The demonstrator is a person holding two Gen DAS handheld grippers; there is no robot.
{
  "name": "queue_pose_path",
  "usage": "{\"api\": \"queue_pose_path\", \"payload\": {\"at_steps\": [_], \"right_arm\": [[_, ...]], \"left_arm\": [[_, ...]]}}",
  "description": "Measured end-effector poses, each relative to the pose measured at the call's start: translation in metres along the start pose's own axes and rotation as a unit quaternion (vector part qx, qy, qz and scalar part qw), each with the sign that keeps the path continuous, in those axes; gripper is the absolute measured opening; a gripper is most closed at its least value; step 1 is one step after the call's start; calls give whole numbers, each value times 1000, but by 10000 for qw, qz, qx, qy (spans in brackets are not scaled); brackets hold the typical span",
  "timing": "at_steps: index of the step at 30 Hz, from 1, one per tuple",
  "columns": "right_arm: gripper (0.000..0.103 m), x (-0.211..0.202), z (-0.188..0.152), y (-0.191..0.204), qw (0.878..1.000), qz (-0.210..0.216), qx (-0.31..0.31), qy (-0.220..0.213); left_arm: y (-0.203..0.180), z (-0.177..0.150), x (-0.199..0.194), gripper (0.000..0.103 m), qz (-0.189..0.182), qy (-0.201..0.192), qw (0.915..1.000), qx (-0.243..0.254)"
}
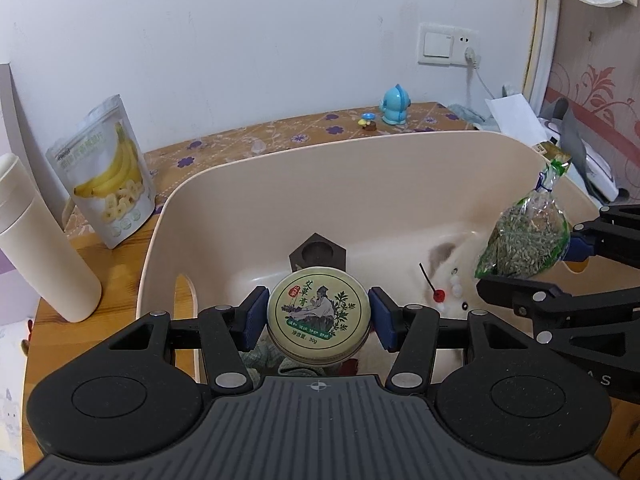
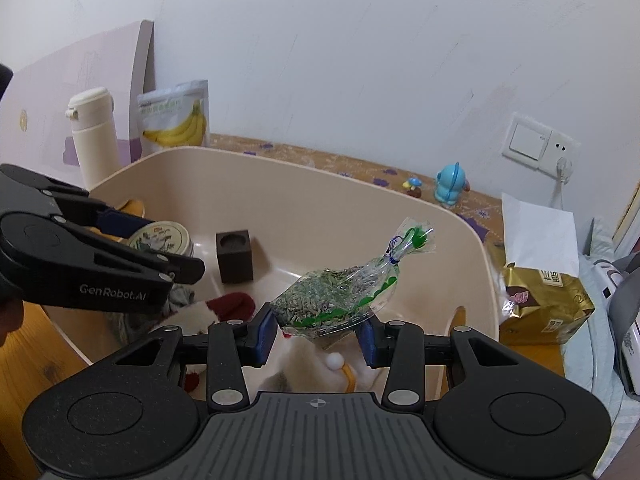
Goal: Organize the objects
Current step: 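Carry the tin and herb bag over the bin and lower them inside, then open both grippers to release the tin and herb bag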
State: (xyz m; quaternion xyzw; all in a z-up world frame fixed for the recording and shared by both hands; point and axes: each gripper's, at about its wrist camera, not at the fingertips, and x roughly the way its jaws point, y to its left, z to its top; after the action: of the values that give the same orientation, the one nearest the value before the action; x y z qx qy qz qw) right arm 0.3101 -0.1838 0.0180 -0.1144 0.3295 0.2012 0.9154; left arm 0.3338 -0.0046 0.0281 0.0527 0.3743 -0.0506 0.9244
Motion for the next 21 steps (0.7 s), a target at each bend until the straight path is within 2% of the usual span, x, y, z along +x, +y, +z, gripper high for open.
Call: {"api": "queue_pose_path", "payload": {"at_steps": [1,3,5,7,10,15,18,21], "right_arm": [[48,1,-1,0,10000,-2,2,19],[50,2,-1,-1,10000,-3,20,52],[50,2,-2,-1,10000,-19,22,70],[57,1,-2,-1,10000,-45,25,65],[72,-4,-2,-4,9999,-91,85,4],[81,-15,-2,-10,9998,-85,171,-82],[92,-24,-2,-12,9996,-118,208,-172],[99,-35,-3,-13,9992,-143,238,-281]], "left_arm": [[0,0,0,56,10,8,10000,-9],[1,0,-1,56,11,-7,10000,-51],[1,0,-4,64,-39,-92,9999,-33],[1,-1,-8,75,8,-172,9998,-16],[1,-2,-15,78,66,-285,9996,-16],[3,-1,-30,81,59,-440,9989,-137],[3,-2,-40,83,85,-525,9985,-163],[2,-4,-51,83,105,-599,9980,-184]]}}
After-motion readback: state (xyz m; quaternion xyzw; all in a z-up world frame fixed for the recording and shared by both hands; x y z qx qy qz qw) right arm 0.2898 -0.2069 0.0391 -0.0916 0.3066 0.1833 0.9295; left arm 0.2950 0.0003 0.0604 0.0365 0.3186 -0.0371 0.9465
